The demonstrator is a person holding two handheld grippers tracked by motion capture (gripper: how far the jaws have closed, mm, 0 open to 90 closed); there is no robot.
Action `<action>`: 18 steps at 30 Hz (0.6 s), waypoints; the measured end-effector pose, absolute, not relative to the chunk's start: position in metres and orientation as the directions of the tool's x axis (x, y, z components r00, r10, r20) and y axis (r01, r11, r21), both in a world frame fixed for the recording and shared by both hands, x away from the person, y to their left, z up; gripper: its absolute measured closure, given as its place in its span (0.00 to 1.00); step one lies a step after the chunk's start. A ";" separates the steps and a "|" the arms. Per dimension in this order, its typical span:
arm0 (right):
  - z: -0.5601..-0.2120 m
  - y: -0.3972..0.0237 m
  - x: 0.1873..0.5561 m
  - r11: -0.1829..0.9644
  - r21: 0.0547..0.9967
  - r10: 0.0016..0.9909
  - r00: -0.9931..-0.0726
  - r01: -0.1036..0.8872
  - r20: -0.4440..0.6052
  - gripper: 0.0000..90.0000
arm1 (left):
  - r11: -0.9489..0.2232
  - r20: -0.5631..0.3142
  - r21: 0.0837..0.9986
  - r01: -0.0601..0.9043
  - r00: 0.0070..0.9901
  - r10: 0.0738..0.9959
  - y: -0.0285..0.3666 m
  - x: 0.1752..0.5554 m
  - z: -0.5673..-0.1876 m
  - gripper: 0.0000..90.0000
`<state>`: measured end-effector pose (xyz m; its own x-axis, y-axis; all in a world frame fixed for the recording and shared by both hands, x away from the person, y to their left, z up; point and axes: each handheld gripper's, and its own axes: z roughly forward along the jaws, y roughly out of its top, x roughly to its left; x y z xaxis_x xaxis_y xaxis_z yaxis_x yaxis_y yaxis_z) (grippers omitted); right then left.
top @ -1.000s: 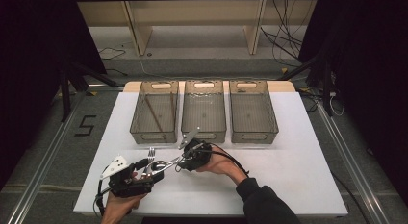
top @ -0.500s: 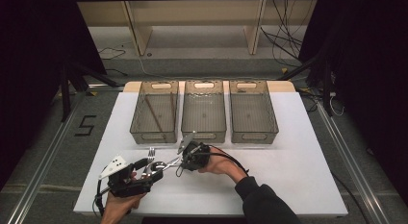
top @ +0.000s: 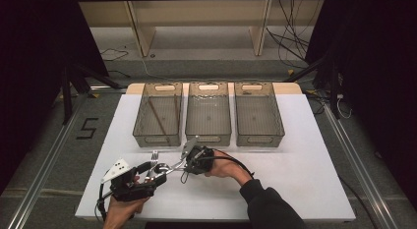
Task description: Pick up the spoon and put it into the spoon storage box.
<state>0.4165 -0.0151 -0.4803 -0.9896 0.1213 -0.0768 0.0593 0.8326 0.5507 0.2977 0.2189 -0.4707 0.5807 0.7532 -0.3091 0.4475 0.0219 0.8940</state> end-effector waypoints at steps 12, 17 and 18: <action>-0.478 -0.015 0.409 0.838 0.545 0.096 -0.992 0.036 -0.083 0.93 | 0.025 -0.309 0.895 0.446 0.578 0.756 0.220 0.298 -0.471 0.18; -0.473 -0.016 0.408 0.831 0.555 0.104 -0.991 0.039 -0.086 0.93 | 0.025 -0.309 0.895 0.446 0.577 0.756 0.219 0.298 -0.471 0.18; -0.472 -0.017 0.408 0.831 0.555 0.104 -0.991 0.039 -0.087 0.93 | 0.026 -0.310 0.894 0.446 0.577 0.756 0.219 0.298 -0.471 0.18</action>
<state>0.4078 -0.0166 -0.4725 -0.9908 0.1041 -0.0868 0.0387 0.8309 0.5551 0.2978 0.2193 -0.4706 0.5770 0.7557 -0.3097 0.4464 0.0257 0.8945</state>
